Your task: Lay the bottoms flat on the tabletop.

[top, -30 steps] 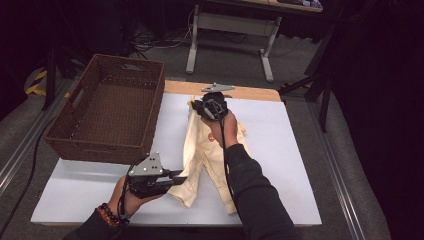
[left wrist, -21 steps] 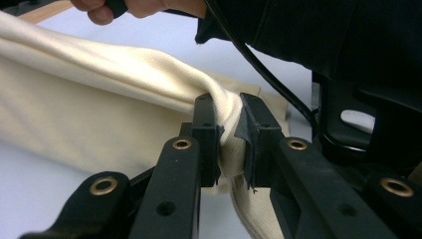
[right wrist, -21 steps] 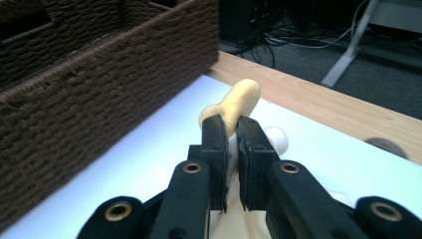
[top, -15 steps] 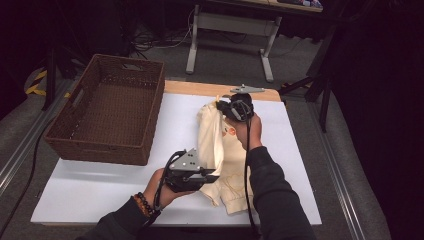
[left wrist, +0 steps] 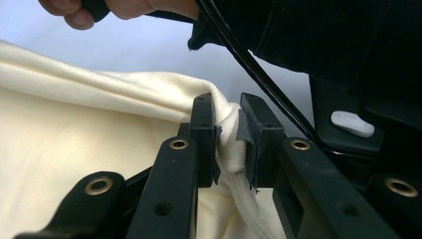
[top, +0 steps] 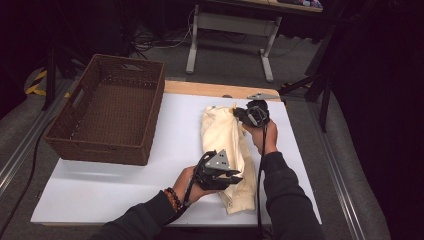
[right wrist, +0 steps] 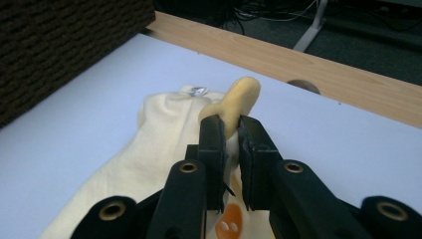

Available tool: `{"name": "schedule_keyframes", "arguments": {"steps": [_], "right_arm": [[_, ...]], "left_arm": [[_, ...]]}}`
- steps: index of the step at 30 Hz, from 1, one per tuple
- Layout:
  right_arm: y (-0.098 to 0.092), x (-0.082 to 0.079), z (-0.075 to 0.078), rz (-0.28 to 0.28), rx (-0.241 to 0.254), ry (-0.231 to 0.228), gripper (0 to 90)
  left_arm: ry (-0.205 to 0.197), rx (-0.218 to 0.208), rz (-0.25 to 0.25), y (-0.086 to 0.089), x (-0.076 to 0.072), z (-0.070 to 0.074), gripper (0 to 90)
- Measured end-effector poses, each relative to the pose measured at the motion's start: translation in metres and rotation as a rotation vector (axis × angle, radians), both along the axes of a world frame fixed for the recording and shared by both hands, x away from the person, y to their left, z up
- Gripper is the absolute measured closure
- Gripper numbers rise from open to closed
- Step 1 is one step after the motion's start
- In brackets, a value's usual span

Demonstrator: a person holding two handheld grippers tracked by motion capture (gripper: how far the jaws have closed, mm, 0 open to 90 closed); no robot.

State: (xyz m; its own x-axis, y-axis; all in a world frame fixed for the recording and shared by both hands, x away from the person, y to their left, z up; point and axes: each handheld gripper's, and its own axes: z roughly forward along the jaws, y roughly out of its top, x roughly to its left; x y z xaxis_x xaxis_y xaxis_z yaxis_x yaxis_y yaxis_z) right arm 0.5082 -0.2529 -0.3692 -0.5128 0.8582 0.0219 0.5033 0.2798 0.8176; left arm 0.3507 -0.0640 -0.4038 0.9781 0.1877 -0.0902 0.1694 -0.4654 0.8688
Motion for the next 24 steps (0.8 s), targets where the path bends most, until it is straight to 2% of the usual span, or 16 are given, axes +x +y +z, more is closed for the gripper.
{"name": "schedule_keyframes", "arguments": {"steps": [6,8,11,15,17,18,19,22,24], "right_arm": [[-0.012,-0.002,-0.01,-0.018,-0.023,0.013,79.5],[-0.015,-0.005,-0.012,-0.028,-0.057,0.004,79.5],[-0.024,-0.008,-0.015,-0.046,-0.054,0.002,75.9],[-0.033,-0.018,-0.02,-0.04,-0.056,-0.003,75.4],[-0.036,-0.026,-0.022,-0.023,-0.038,-0.006,74.1],[-0.037,-0.031,-0.022,-0.015,-0.044,-0.008,72.0],[-0.038,-0.036,-0.023,-0.009,-0.042,-0.012,71.4],[-0.04,-0.054,-0.027,0.019,-0.041,-0.03,70.3],[-0.041,-0.065,-0.031,0.04,-0.044,-0.036,69.3]], "left_arm": [[-0.009,0.007,-0.02,-0.011,-0.002,-0.001,72.5],[-0.014,-0.003,-0.02,-0.01,-0.003,0.003,70.3],[-0.034,-0.049,-0.02,-0.003,-0.002,0.012,64.5],[-0.066,-0.095,0.001,0.016,-0.002,0.029,59.7],[-0.093,-0.101,0.033,0.029,-0.001,0.036,57.5],[-0.112,-0.103,0.05,0.037,0.0,0.039,56.6],[-0.114,-0.106,0.063,0.045,0.0,0.041,55.6],[-0.148,-0.08,0.095,0.066,0.003,0.043,51.3],[-0.158,-0.07,0.096,0.078,0.002,0.04,49.3]]}}
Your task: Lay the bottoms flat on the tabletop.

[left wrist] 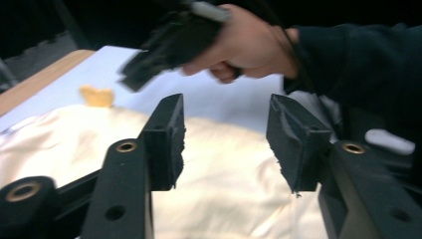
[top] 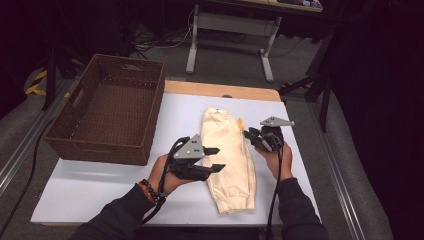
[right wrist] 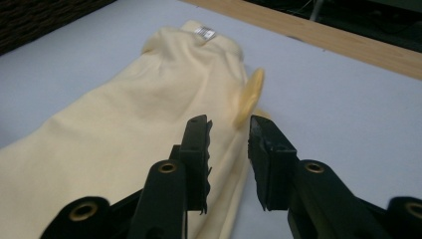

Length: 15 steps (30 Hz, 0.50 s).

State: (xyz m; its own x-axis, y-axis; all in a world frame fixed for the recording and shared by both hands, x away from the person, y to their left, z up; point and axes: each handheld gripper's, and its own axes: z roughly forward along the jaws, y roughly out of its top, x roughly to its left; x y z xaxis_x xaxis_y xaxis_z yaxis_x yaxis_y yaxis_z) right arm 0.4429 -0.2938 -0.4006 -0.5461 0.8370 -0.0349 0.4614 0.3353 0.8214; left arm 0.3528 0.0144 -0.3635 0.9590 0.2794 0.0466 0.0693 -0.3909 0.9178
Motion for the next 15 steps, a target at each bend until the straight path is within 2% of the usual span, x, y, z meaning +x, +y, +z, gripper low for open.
{"name": "schedule_keyframes", "arguments": {"steps": [2,6,10,12,13,15], "right_arm": [[-0.001,-0.011,-0.004,0.008,0.012,-0.008,68.5],[-0.001,-0.028,-0.012,0.035,0.029,-0.007,63.4],[0.002,-0.04,-0.022,0.06,-0.013,0.005,62.6],[0.003,-0.044,-0.027,0.067,-0.026,0.016,62.5],[0.003,-0.046,-0.03,0.07,-0.03,0.026,62.4],[0.004,-0.048,-0.037,0.061,-0.065,0.049,62.2]], "left_arm": [[-0.008,0.006,-0.005,0.01,-0.001,-0.005,46.3],[-0.055,0.029,0.004,0.026,-0.007,-0.021,41.1],[-0.046,0.061,0.039,0.041,-0.008,-0.041,37.8],[-0.067,0.071,0.045,0.05,-0.008,-0.051,38.1],[-0.064,0.086,0.048,0.054,-0.008,-0.055,37.0],[-0.026,0.121,0.069,0.061,-0.009,-0.064,38.0]]}}
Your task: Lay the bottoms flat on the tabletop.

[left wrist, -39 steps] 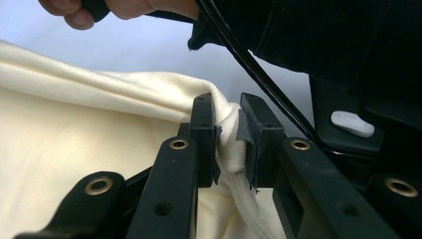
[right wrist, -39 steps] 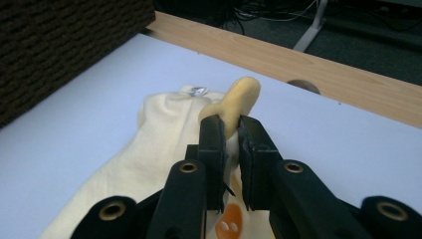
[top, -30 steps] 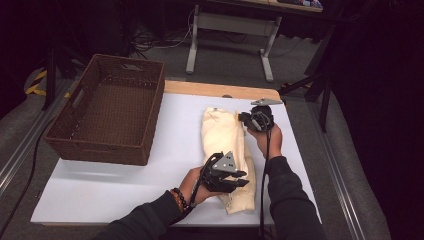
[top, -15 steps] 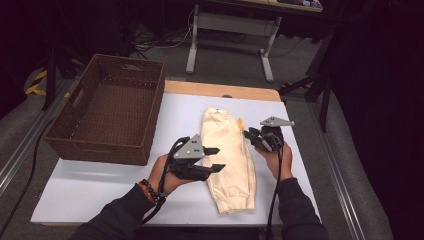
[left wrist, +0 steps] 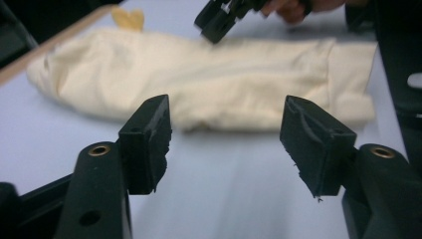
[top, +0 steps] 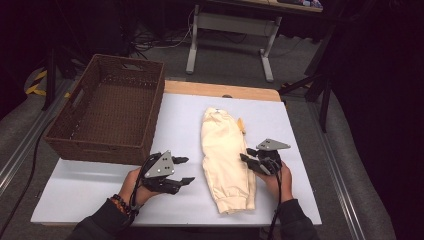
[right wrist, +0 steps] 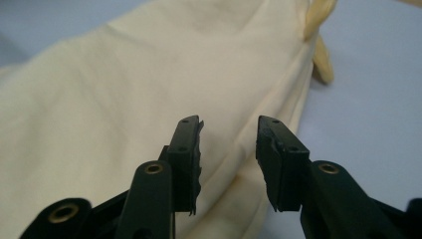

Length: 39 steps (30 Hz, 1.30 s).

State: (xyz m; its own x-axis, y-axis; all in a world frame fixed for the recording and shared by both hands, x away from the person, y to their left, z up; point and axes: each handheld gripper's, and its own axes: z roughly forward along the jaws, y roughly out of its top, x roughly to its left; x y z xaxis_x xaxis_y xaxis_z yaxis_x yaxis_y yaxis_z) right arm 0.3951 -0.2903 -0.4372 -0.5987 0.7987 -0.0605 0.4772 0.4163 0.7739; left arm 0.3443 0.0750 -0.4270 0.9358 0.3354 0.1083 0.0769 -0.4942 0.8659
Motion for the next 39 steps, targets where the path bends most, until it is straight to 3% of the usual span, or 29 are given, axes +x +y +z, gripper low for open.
{"name": "schedule_keyframes", "arguments": {"steps": [3,6,8,11,13,15,17,20,29,32,34,37,39], "right_arm": [[-0.003,-0.001,-0.006,-0.009,0.014,0.038,63.0],[-0.003,-0.002,-0.01,-0.001,0.033,0.063,70.8],[-0.001,-0.001,-0.013,0.004,0.029,0.077,75.1],[0.002,-0.002,-0.014,0.017,0.021,0.081,82.9],[0.002,-0.002,-0.013,0.021,0.019,0.083,87.1],[0.002,-0.002,-0.013,0.023,0.017,0.078,88.0],[0.001,-0.003,-0.011,0.022,0.016,0.063,88.3],[-0.001,-0.006,-0.004,0.017,0.027,0.038,88.5],[-0.009,-0.014,0.015,-0.009,0.035,-0.049,88.9],[-0.012,-0.015,0.018,-0.025,0.035,-0.065,89.0],[-0.013,-0.014,0.018,-0.035,0.029,-0.067,89.0],[-0.014,-0.013,0.017,-0.047,0.019,-0.069,88.9],[-0.017,-0.01,0.014,-0.047,0.029,-0.047,88.6]], "left_arm": [[0.067,-0.002,0.025,0.012,-0.005,-0.012,33.3],[0.096,-0.015,0.027,0.023,-0.011,-0.022,28.0],[0.084,-0.019,0.031,0.028,-0.017,-0.027,27.0],[0.07,0.02,0.033,0.03,-0.022,-0.032,23.4],[0.074,0.021,0.03,0.03,-0.024,-0.034,21.4],[0.059,0.039,0.028,0.03,-0.025,-0.036,21.2],[0.076,0.023,0.019,0.032,-0.023,-0.037,21.1],[0.079,0.009,0.045,0.033,-0.022,-0.037,18.1],[0.077,0.029,0.051,0.031,-0.021,-0.038,17.2],[0.093,0.005,0.053,0.034,-0.019,-0.038,17.5],[0.103,-0.009,0.06,0.035,-0.018,-0.038,17.6],[0.085,-0.019,0.075,0.036,-0.02,-0.037,18.7],[0.086,-0.015,0.074,0.035,-0.02,-0.038,19.0]]}}
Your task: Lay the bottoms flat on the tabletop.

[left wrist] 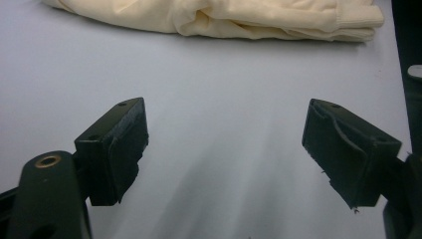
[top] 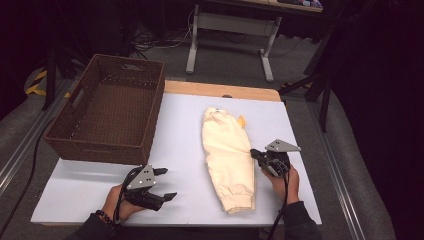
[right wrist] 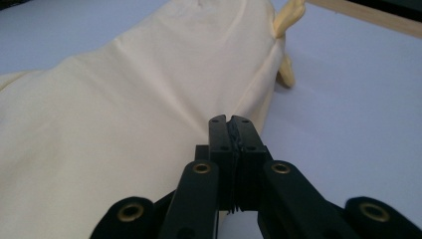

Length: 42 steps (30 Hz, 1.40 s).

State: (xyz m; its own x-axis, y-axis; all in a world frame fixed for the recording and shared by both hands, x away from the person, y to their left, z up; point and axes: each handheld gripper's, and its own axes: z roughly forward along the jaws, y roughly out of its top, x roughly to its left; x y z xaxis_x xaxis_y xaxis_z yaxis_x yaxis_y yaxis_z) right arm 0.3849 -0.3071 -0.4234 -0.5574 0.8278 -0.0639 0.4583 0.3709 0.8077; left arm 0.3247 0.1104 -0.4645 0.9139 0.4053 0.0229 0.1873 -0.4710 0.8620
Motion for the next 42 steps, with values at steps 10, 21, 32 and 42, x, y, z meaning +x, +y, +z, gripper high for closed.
{"name": "schedule_keyframes", "arguments": {"steps": [10,21,32,42], "right_arm": [[0.0,0.007,-0.018,-0.003,-0.028,0.078,87.5],[0.001,-0.002,-0.003,-0.026,-0.041,-0.03,90.0],[-0.005,0.006,-0.003,-0.074,-0.035,-0.041,90.0],[-0.005,0.007,-0.016,-0.055,-0.05,0.047,84.4]], "left_arm": [[0.0,0.011,-0.009,-0.001,0.0,0.0,18.9],[0.017,-0.005,0.039,-0.022,0.013,0.008,22.2],[0.031,0.046,0.068,-0.086,0.057,0.014,26.4],[0.053,0.123,0.11,-0.116,0.084,0.006,30.2]]}}
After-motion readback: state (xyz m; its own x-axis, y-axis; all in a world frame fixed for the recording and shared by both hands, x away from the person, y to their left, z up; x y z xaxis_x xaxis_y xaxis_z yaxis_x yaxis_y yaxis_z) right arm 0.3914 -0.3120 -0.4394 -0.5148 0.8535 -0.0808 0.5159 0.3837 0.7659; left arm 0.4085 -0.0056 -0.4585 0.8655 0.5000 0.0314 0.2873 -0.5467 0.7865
